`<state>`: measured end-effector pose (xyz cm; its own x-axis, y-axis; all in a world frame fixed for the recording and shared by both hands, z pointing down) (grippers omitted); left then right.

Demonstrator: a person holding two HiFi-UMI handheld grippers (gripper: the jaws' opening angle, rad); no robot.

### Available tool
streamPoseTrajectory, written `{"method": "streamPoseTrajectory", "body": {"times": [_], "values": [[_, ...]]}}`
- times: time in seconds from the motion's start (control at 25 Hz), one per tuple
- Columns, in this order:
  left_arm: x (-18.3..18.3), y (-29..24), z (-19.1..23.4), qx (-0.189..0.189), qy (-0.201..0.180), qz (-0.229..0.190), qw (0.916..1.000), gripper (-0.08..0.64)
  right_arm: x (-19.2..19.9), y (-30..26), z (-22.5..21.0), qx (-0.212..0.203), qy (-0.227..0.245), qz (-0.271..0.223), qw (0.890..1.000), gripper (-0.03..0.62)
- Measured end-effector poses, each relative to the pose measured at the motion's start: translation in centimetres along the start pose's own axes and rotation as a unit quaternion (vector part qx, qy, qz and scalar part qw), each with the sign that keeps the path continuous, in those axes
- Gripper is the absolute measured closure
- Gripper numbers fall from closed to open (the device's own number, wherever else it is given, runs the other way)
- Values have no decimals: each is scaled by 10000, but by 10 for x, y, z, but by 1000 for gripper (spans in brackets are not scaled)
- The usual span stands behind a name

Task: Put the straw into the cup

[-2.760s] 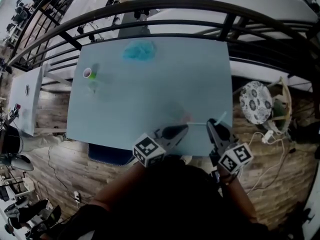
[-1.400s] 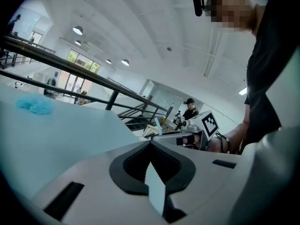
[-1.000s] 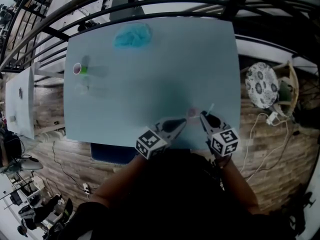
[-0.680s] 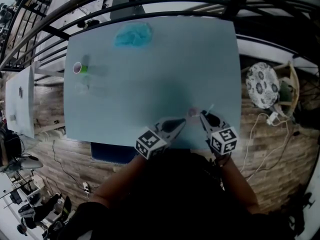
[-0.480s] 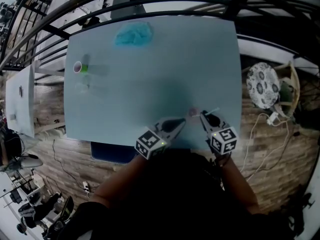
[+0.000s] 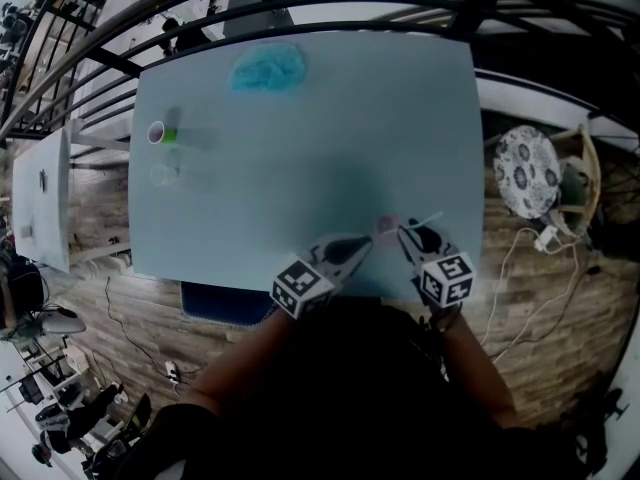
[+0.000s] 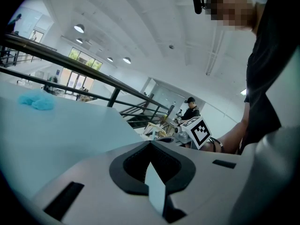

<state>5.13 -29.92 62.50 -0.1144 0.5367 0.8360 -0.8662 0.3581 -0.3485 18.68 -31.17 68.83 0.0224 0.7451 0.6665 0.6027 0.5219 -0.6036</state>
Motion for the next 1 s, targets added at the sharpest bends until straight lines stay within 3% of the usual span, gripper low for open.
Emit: {"method": "streamPoseTrajectory", "body": {"times": [0.36,0.8,1.0], "values": [[2,0,-9,-58,-69,-13,10000,549,15,3,-12,112,-96,135,9998,402],[-9,0,-31,-164,-195,-205,9995,549,14,40,-7,202,73,-147,9997,402],[-18,15,-56,-277,-118,-437,9986,549,7,78,17,140,349,-485,9981,408]]}}
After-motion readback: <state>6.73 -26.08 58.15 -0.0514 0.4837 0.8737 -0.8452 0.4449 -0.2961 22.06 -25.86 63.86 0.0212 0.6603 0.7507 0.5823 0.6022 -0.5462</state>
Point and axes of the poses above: the fingertips, and each gripper's own axes: y backward along the fingers, z to its left, x out of its underside, the point moved 4 cm from there along y, backward along the fingers, and after that the axes turned 5 degrees about -y, right-handed, at the moved point
